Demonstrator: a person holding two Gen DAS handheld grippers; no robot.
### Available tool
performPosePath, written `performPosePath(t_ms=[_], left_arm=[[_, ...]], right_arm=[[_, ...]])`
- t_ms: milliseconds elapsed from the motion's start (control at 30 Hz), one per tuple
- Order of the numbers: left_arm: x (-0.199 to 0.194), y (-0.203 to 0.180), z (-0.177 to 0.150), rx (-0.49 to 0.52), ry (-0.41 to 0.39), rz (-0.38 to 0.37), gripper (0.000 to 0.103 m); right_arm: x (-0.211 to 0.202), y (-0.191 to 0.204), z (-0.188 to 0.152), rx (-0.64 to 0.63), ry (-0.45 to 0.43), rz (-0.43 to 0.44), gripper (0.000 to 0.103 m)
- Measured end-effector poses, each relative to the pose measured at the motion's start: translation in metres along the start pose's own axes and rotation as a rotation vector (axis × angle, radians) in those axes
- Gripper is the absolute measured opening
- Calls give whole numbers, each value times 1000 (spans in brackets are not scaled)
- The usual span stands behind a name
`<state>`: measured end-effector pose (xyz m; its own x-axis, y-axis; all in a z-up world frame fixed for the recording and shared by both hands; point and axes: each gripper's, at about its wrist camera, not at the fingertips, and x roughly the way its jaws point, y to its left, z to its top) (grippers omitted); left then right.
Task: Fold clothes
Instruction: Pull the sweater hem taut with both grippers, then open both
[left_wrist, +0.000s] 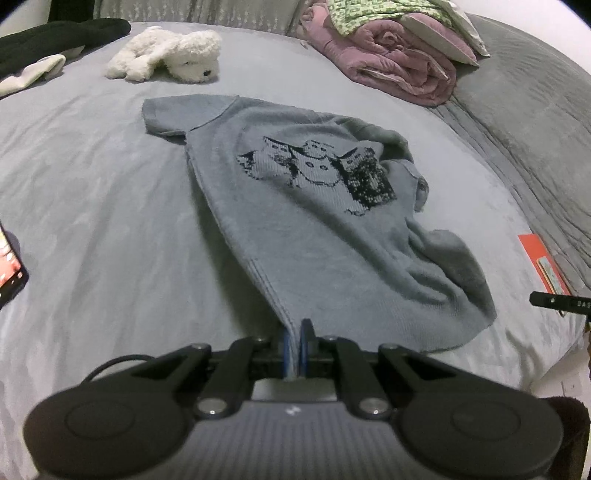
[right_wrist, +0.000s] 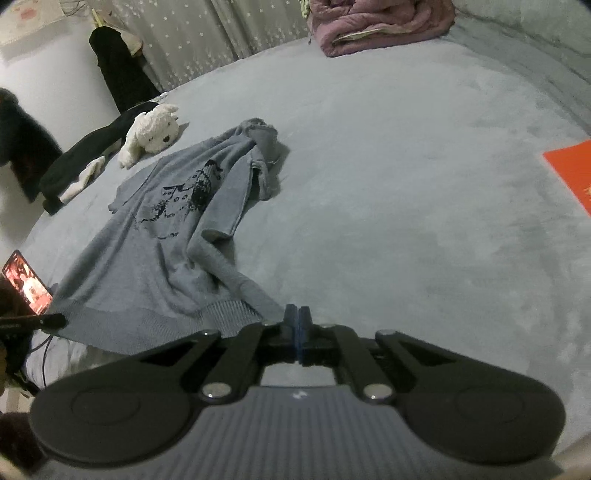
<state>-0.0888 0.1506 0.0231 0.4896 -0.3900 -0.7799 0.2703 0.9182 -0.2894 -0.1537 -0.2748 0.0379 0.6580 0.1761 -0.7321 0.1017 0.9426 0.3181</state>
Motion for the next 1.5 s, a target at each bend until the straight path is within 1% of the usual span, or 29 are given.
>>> performPosePath(t_ms=[67,100,133,167,200,233,300,433,600,633,667,700,733,767,833,900,1067,1133,1233,1300,1400,1500], left_arm=[[0,1,-5,-5,4,5,6],[1,2,-8,-10,7,8,6],[2,4,-10,-17,9,12,6],[4,6,-13,-26,10,17,6],[5,8,-15,-36,12,22,6],[7,10,-18,-44,12,28,6],[10,13,-23,-58,7,37,6],[18,20,-32,-80,-1,47,6],[30,25,-42,-87,0,66,6],[31,25,-44,-81,-3,70,6],[32,24,-45,-74,-6,73,6],[32,23,-45,-68,-10,77,6],[32,22,-45,-62,-13,80,6],[32,21,-45,-57,-16,85,6],[31,18,-44,-44,-18,95,6],[25,15,-43,-24,-24,103,6],[-1,4,-38,50,-54,108,6],[-10,2,-38,62,-57,102,6],[-15,3,-40,70,-42,89,6],[-13,5,-43,78,-24,91,6],[0,9,-48,88,19,112,6],[18,18,-55,70,65,119,6]], right_arm=[[0,1,-2,2,-3,-1,5],[1,2,-3,3,-4,-1,11],[1,2,-4,5,-4,-1,14],[3,3,-5,8,-2,0,14],[6,5,-6,7,0,0,19],[9,7,-7,4,0,-1,38],[14,11,-10,-6,-9,-10,56],[31,19,-16,-37,-12,-22,56],[66,19,-25,-56,-6,-53,55],[74,18,-28,-57,-3,-63,48],[80,20,-30,-70,-2,-77,44],[81,25,-30,-109,-8,-99,30],[82,30,-30,-147,-10,-111,5],[81,35,-29,-180,-6,-110,6],[79,39,-29,-210,-10,-143,6],[71,37,-29,-211,-18,-159,5],[28,21,-18,-131,-59,-113,5],[13,18,-17,-119,-61,-89,5],[5,20,-19,-117,-33,-69,5],[10,20,-23,-116,-5,-63,5],[22,18,-28,-109,44,-64,5],[40,15,-34,-98,97,-79,5]])
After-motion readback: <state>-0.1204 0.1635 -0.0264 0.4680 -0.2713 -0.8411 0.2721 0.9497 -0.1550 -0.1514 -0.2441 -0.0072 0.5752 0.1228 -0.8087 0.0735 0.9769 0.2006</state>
